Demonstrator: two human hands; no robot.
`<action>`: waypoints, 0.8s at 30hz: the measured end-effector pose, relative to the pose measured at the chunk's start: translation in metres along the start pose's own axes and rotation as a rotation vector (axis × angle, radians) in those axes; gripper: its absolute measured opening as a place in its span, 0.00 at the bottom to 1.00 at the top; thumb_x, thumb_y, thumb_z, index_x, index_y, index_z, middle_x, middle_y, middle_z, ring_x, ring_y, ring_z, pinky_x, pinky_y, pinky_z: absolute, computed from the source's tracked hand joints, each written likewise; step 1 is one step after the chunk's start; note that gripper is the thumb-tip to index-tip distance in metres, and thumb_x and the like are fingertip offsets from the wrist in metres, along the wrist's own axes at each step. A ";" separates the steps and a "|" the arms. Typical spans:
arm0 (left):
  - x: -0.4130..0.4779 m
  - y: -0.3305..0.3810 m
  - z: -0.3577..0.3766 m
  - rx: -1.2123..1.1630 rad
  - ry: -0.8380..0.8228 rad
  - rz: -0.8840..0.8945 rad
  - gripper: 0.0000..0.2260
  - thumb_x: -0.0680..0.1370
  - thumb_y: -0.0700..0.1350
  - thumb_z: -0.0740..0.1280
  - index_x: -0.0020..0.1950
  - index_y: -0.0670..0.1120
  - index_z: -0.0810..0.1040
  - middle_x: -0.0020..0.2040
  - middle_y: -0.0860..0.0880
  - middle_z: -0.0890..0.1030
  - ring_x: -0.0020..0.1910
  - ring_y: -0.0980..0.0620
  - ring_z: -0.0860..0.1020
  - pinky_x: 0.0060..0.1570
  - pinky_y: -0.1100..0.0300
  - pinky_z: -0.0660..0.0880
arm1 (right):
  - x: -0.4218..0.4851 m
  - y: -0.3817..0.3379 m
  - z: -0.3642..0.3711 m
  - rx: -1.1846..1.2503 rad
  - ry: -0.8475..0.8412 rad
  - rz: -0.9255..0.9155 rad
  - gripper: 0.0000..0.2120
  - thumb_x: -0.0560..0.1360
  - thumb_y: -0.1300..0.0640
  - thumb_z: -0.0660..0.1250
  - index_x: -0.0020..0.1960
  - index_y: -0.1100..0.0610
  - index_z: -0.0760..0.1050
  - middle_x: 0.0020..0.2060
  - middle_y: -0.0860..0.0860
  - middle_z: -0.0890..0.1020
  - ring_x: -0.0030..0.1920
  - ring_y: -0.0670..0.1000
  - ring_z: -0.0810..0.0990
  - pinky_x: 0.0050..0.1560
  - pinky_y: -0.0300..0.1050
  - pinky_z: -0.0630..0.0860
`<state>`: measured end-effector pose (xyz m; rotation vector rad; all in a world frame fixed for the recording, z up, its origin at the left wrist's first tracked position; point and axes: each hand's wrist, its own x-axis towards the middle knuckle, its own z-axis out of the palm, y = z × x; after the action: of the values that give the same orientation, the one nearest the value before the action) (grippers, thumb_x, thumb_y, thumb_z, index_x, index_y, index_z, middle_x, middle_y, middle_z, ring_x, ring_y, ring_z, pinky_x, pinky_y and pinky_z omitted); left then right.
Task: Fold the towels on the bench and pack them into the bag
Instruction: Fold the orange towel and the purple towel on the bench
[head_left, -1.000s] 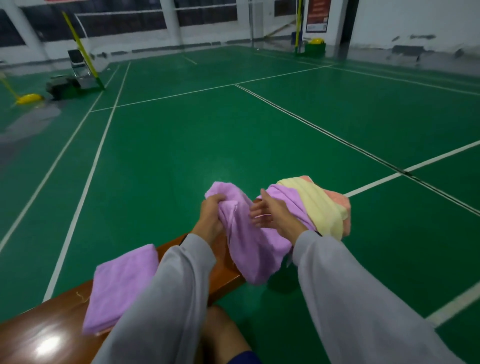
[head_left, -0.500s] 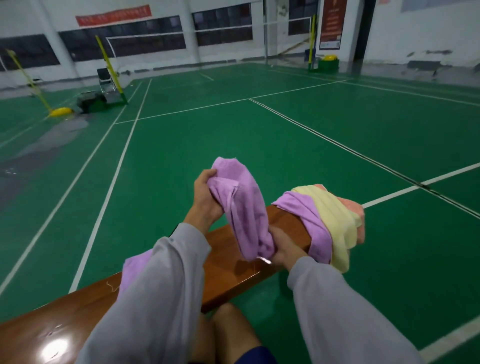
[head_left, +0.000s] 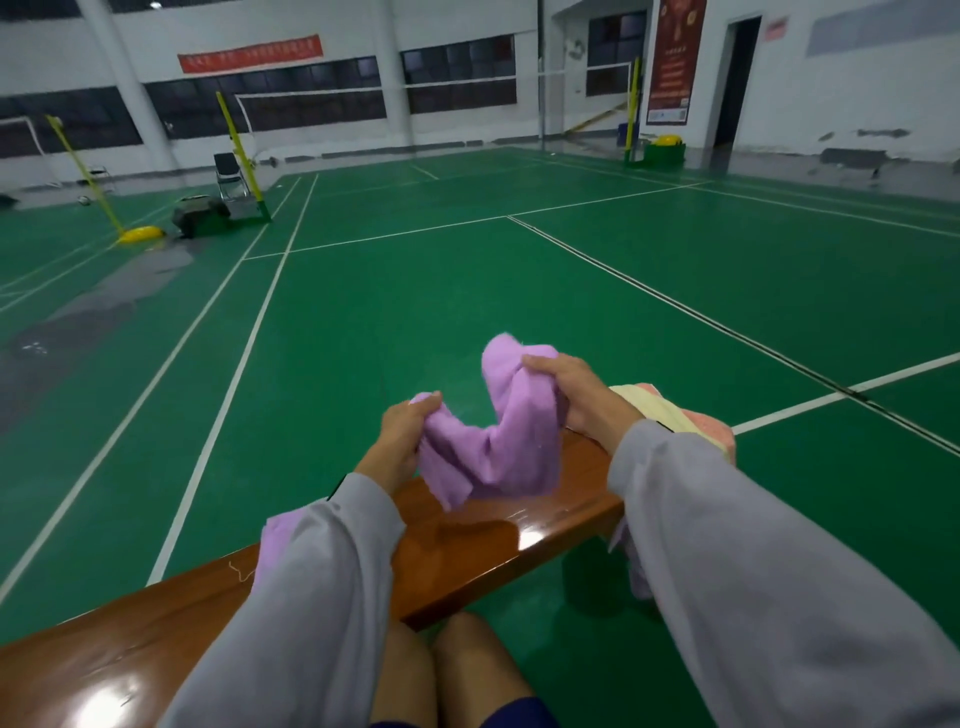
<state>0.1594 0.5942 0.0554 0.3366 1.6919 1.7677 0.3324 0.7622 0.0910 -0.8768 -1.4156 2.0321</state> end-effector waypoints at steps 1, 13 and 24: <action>0.002 -0.004 -0.002 0.097 0.086 0.072 0.06 0.78 0.42 0.71 0.49 0.40 0.80 0.44 0.40 0.82 0.43 0.45 0.79 0.46 0.53 0.80 | 0.000 -0.006 -0.001 0.023 0.027 -0.043 0.13 0.74 0.62 0.75 0.56 0.64 0.79 0.52 0.63 0.83 0.49 0.57 0.82 0.60 0.57 0.79; -0.025 0.016 0.020 0.288 -0.213 0.051 0.21 0.81 0.61 0.64 0.59 0.45 0.82 0.55 0.45 0.84 0.49 0.47 0.80 0.49 0.53 0.77 | -0.026 -0.043 0.050 -0.190 -0.227 0.044 0.02 0.79 0.66 0.67 0.48 0.62 0.76 0.40 0.55 0.81 0.39 0.51 0.80 0.40 0.43 0.81; -0.031 0.033 0.042 0.300 -0.133 0.169 0.20 0.82 0.58 0.65 0.55 0.43 0.85 0.51 0.43 0.85 0.52 0.44 0.83 0.51 0.47 0.82 | -0.022 -0.029 0.063 -0.663 -0.132 -0.118 0.10 0.71 0.62 0.78 0.42 0.60 0.76 0.36 0.56 0.80 0.31 0.49 0.75 0.31 0.42 0.75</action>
<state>0.1989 0.6098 0.1000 0.7327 1.8770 1.5658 0.3008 0.7172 0.1387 -0.8875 -2.2171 1.5598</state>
